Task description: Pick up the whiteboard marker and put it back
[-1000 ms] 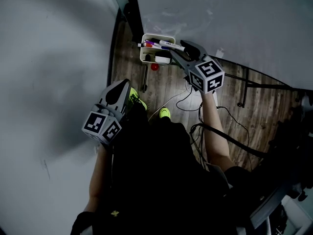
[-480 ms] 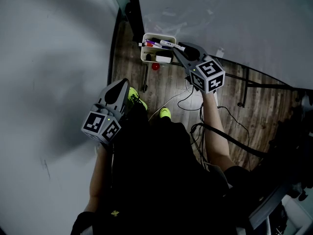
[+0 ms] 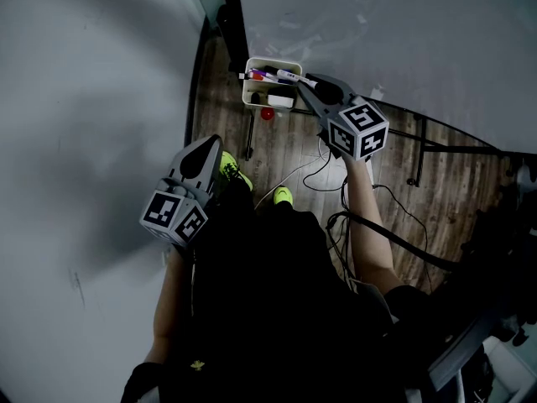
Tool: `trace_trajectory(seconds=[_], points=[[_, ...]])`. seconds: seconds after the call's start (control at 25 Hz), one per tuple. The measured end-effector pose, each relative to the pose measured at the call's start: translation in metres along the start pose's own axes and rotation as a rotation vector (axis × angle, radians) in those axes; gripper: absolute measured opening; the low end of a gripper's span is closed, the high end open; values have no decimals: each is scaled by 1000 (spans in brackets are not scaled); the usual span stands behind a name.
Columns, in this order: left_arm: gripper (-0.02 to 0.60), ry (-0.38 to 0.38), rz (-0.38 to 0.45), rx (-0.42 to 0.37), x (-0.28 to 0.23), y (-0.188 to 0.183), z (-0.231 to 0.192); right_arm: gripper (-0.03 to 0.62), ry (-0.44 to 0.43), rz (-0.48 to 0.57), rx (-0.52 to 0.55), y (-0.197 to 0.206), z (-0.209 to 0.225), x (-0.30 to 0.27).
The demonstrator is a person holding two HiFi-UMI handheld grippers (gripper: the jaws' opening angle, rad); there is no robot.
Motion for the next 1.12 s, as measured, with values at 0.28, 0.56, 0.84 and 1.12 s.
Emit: trace_trajectory(seconds=[0.28,0.56,0.84,1.12], points=[[32,2,8,-6,4,-1,3,70,-5,40,-27,-5,-2,9],[32,15,18,-12,1,-3,10,71,-31,74,-39,-14,-8,18],[32,25,47,-6,-1,-5,14,70,-61,119,-40,-27,-19,27],[32,36,59,8,-4,-4,19,71,-82,141,-21,-39,-32,38]])
Point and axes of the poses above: the fingertips, and each gripper's own axes: x backward along the fingers, z to its right, y out of its underside, the point moved 9 cm from there along x, backward along the fingers, and after that the axes turned 9 degrees about -y, right-handed, at the moved point
